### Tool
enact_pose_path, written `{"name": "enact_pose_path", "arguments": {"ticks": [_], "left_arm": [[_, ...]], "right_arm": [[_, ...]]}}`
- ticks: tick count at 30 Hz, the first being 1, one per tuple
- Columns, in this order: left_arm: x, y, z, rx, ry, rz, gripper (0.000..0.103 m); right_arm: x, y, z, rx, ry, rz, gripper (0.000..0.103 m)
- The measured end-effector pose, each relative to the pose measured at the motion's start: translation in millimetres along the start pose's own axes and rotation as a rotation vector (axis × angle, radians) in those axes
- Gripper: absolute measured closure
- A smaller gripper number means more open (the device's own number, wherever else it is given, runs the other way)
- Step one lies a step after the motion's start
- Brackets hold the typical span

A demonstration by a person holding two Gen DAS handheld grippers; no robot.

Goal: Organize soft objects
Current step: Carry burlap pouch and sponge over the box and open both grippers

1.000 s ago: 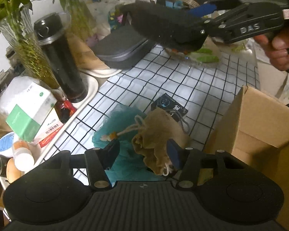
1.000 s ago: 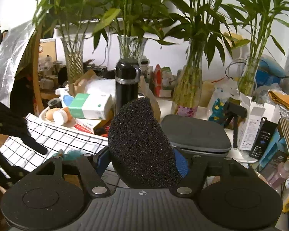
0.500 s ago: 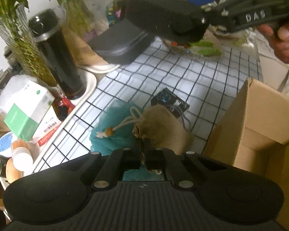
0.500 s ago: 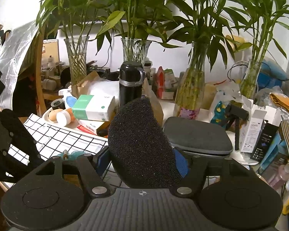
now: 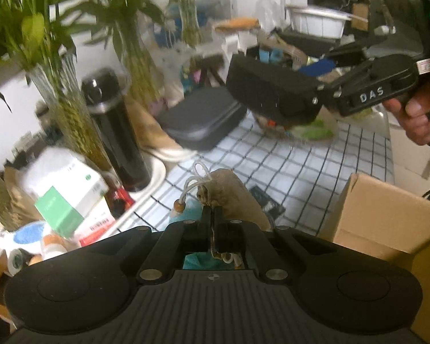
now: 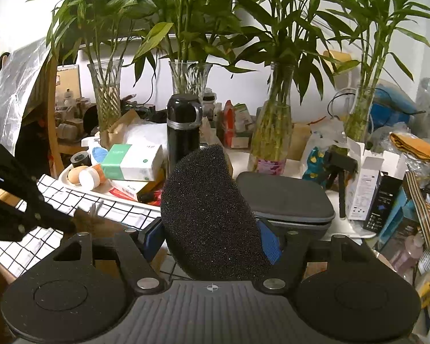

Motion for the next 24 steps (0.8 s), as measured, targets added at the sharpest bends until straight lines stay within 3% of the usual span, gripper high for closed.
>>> {"name": "enact_pose_path", "arguments": {"ticks": [9,21,24], "left_arm": [[-49.8,6.0,-3.7,-0.047,0.13,-0.107,0.101],[-111.0,14.9,-0.9,-0.117,0.176,-0.154,0.101],[-129.6,16.5,1.4,-0.112,0.177,-0.134,0.101]], "right_arm": [[-24.6,-6.7,5.2,0.008,0.036,-0.023,0.032],[-57.7,-31.4,11.2,0.035,0.091,-0.093,0.032],[-66.3,-39.0,13.1,0.036,0.102,-0.129,0.032]]}}
Point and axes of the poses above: each gripper's, at about its wrist camera, not at the fingertips, and x roughly the way its jaws point, y to its right, z to its underside, the point moved 3 cm from there along x, roughly the way its jaws point, and after that the axes turned 15 degrees about -z, right-handed, at the moved point
